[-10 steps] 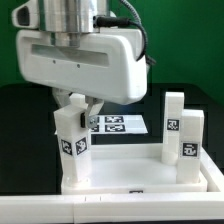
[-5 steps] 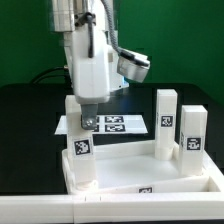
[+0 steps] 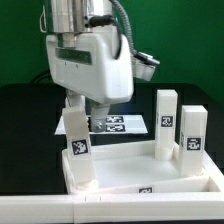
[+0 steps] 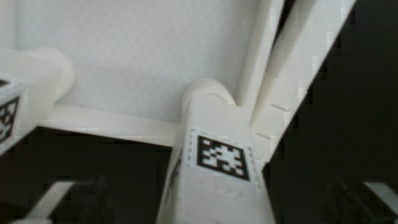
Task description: Assemble desk
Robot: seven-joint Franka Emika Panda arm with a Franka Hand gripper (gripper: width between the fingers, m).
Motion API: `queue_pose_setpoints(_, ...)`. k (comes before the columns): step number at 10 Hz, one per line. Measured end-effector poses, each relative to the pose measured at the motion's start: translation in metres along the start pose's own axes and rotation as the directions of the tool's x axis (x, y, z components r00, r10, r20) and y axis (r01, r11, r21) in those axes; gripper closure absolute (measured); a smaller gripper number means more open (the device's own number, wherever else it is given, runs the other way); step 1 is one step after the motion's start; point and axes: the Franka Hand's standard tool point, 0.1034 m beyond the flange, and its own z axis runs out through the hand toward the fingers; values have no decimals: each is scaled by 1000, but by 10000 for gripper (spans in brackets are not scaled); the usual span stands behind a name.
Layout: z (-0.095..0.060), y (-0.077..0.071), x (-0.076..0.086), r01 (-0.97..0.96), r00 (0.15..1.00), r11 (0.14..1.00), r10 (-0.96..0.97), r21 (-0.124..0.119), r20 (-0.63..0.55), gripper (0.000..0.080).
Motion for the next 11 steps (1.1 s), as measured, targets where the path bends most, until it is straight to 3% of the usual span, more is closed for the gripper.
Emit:
queue_pose_setpoints(1,0,2,1,68,998,998,-68,-1,0,163)
queue_pose_setpoints(4,-1,2,3,284,959,959,-284,-6,-5,152)
queue_pose_setpoints(5,-7,-1,11,496,868,868,-497,-25,-21,151)
queue_pose_setpoints(7,-13,-7,18,731,681,682,-732,-34,-24,151)
queue_pose_setpoints(8,-13,-7,18,723,689,690,-724,-36,-33,151)
queue_pose_setpoints(9,-12,-6,19,709,703,704,-710,-37,-33,275)
queue_pose_setpoints(10,-12,-6,19,709,704,704,-710,-37,-33,275)
queue_pose_setpoints(11,-12,-6,19,692,721,721,-692,-35,-33,414)
